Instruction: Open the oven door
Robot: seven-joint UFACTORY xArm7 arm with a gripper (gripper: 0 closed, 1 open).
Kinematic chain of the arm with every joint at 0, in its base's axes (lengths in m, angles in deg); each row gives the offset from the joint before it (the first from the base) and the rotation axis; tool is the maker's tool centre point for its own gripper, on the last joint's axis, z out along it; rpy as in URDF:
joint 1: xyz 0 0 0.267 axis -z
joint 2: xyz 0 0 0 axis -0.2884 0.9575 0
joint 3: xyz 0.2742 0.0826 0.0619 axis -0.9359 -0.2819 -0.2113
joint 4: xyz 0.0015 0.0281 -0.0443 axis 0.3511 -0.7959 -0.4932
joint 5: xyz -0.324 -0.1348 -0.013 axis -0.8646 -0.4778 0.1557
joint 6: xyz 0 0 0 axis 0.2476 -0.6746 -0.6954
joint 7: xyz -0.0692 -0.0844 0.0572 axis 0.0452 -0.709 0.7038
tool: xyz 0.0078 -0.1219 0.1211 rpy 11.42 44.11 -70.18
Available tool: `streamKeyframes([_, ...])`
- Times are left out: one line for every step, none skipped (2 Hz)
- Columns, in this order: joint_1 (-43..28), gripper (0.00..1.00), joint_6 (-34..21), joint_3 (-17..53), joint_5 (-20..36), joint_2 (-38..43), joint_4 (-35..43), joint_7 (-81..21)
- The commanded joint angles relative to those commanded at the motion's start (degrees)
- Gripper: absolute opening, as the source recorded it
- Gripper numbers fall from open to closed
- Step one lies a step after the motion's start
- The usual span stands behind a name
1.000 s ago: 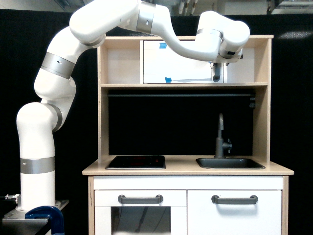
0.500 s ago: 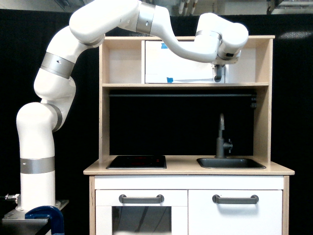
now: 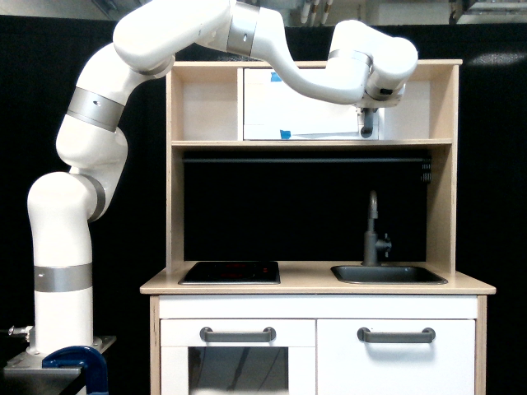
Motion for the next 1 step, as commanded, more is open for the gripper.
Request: streamKeyframes([0.7,0.00,-0.5,-0.2,-0.1,-0.2,-0.6,-0.4])
